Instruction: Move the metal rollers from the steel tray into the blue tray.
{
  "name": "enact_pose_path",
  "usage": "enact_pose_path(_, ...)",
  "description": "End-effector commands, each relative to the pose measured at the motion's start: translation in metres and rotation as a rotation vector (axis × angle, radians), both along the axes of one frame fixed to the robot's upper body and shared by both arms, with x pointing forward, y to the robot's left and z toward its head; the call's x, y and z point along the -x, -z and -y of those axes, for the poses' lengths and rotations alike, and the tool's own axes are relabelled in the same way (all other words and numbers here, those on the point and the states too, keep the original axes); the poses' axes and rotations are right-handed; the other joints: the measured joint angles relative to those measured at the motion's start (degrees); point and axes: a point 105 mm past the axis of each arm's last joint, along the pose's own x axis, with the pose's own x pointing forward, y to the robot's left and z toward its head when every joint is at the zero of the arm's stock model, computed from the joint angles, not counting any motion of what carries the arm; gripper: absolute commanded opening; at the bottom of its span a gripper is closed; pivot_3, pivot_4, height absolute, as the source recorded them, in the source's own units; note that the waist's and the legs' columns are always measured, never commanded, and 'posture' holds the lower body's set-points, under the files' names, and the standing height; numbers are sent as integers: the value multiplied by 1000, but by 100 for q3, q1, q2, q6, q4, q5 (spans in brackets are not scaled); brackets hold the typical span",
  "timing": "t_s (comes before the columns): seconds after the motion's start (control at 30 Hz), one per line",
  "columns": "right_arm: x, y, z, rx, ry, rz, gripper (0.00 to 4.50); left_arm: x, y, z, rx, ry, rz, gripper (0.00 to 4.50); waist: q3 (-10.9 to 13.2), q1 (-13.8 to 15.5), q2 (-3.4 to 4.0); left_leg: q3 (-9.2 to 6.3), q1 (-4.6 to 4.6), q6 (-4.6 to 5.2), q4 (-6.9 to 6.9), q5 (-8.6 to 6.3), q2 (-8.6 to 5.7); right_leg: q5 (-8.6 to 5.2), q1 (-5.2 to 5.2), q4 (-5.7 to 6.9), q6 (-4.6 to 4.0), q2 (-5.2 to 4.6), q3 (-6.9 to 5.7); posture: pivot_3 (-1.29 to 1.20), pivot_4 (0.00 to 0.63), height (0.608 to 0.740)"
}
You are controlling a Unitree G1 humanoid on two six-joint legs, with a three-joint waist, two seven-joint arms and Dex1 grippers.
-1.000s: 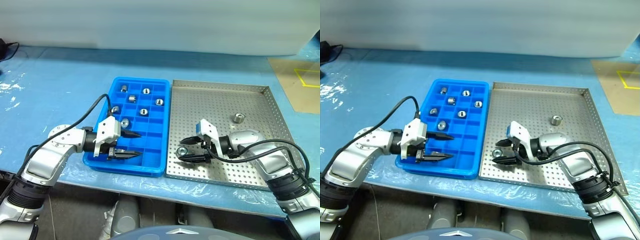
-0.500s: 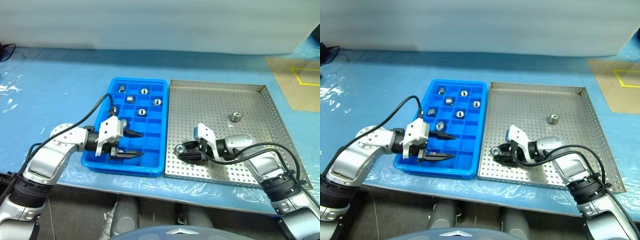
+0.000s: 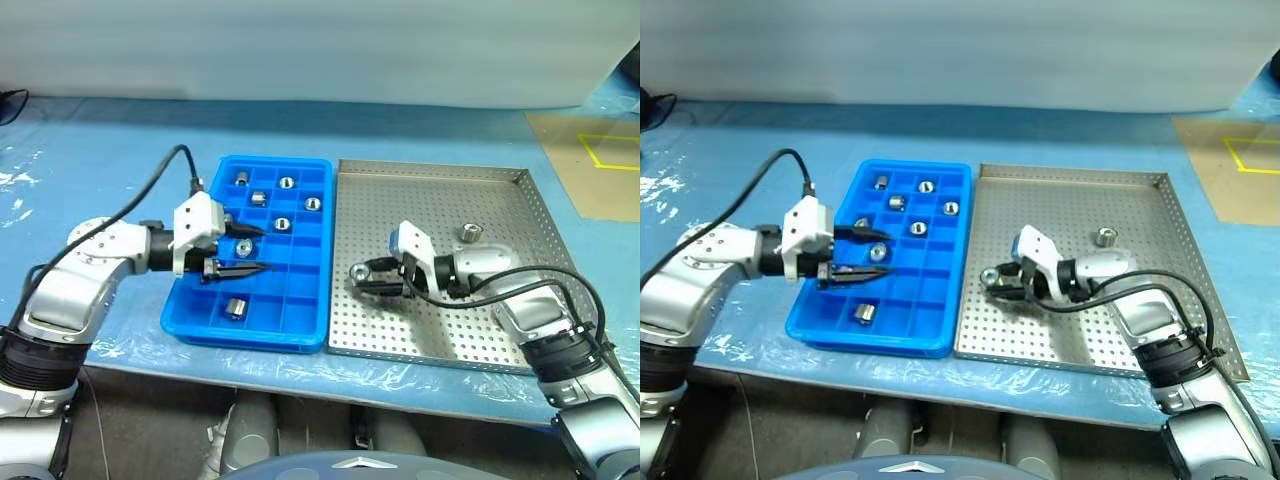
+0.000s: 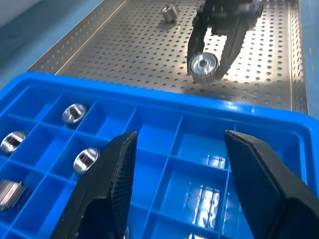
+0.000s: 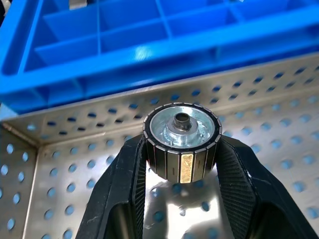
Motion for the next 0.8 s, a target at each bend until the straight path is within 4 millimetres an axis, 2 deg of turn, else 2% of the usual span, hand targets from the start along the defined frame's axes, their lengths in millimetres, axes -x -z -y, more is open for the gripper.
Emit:
enact_pose_path(0.03, -2, -28, -19, -61, -67, 98, 1651, -2, -8, -14, 0, -57, 44, 2937, 0, 10, 0, 0, -2, 0, -1, 0, 0, -1, -2, -1, -1, 0, -2, 81, 150, 740)
enact_pose_path(0.23, -18, -45, -60, -107, -157, 193, 1651, 0, -9, -31, 0, -130, 45, 2937, 1, -7, -1, -2, -11, -2, 15, 1, 0, -4, -18, 32, -8, 1, -4, 113, 150, 740)
enact_pose_path(0.43, -11, -35, -100, -128, -308, 150, 1651, 12, -2, -38, -14, -161, 28, 2937, 2, 46, -9, -13, -11, -15, 10, 8, 2, -10, -22, 45, -16, 1, -10, 176, 150, 740)
enact_pose_path(0.8, -18, -8, -121, -140, -325, 87, 1651, 28, 2, -43, -13, -198, 11, 2937, 2, 164, -15, -23, -11, -24, -1, 13, 5, -13, -29, 50, -20, -2, -14, 241, 150, 740)
